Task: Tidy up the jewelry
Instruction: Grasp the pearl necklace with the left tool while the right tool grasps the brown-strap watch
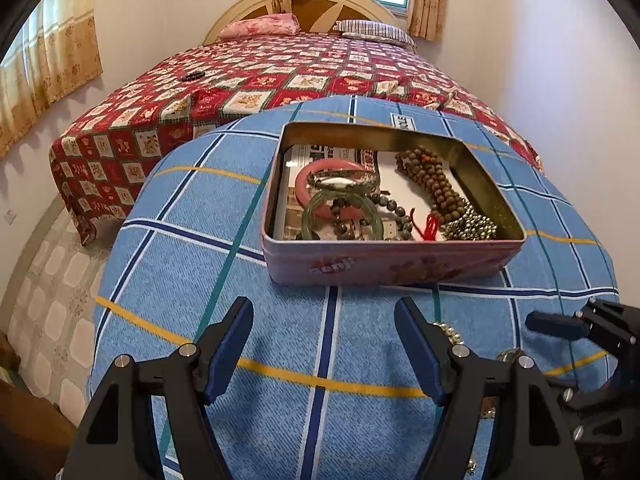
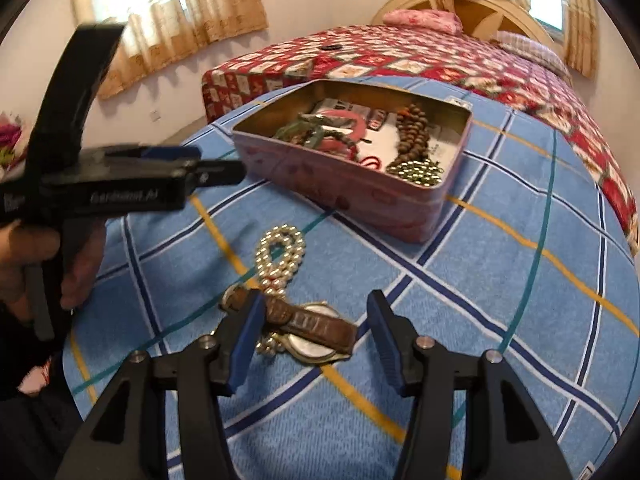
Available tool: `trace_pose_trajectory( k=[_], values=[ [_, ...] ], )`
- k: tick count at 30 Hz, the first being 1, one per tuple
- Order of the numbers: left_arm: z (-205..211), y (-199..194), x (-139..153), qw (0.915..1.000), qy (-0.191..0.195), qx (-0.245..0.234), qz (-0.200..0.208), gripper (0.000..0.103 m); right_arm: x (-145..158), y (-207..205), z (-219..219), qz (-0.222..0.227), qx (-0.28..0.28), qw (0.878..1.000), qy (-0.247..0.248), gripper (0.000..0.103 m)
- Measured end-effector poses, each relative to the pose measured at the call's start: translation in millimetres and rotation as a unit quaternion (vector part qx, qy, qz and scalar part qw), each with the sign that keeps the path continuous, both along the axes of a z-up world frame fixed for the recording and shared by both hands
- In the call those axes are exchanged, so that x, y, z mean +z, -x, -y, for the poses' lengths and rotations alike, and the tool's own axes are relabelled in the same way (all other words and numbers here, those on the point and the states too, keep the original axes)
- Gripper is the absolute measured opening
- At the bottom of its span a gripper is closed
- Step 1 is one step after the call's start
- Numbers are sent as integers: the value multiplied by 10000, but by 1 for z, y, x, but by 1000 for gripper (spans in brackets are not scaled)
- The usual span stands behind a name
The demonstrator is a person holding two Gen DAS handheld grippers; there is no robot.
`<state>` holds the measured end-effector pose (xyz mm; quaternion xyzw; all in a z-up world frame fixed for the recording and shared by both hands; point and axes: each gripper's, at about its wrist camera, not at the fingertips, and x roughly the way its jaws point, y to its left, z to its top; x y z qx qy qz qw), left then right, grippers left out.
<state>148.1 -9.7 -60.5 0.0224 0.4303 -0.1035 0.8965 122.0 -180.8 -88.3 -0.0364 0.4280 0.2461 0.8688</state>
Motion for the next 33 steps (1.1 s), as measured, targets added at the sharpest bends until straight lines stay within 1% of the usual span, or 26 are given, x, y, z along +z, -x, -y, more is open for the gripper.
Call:
trace_pose_trajectory(
  k=[3,5,6,8,10,13,16,18,20,22,24,26,28,30,33],
  values=[
    [1,0,-4,10000,-24,10,-57,73,-2,-6,8,-72,-238,9997,17,56],
    [1,1,-6,10000,-21,17,-80,73,-6,-12,16,-139,-519,9984,184,56],
    [0,1,-6,10000,-14,24,-87,73,-8,-15,22,-205,-635,9976,171,56],
    [-1,3,-5,10000,15,30,-79,73,-7,-14,28,-211,-676,9974,90,56],
    [-2,4,-4,10000,27,41,-67,73,-2,-9,28,-199,-531,9984,-7,56],
    [-4,7,-3,9999,58,68,-75,73,6,5,20,-99,-128,9999,-60,56],
    [-4,10,-6,9999,70,80,-105,73,3,14,9,-162,201,9997,-45,57],
    [-4,12,-8,9999,81,74,-133,73,-1,14,2,-140,253,9995,90,57],
    [-4,13,-8,9998,84,67,-143,73,-6,6,2,-176,85,9996,182,57],
    [-4,14,-8,9998,88,67,-148,73,-8,-3,12,-280,-253,9993,85,57],
    [-4,15,-9,9998,85,63,-138,73,-7,-8,24,-262,-574,9980,96,57],
    [-1,15,-9,9999,10,58,-129,73,-7,-12,34,-299,-767,9965,127,57],
    [5,16,-9,9999,-113,34,-64,73,-6,-12,39,-314,-843,9959,118,57],
    [12,15,-10,9999,-124,-49,-91,73,-6,-11,39,-343,-792,9963,52,57],
    [21,8,-10,9996,-283,7,-94,73,-3,-11,34,-320,-812,9962,-74,57]
  ],
)
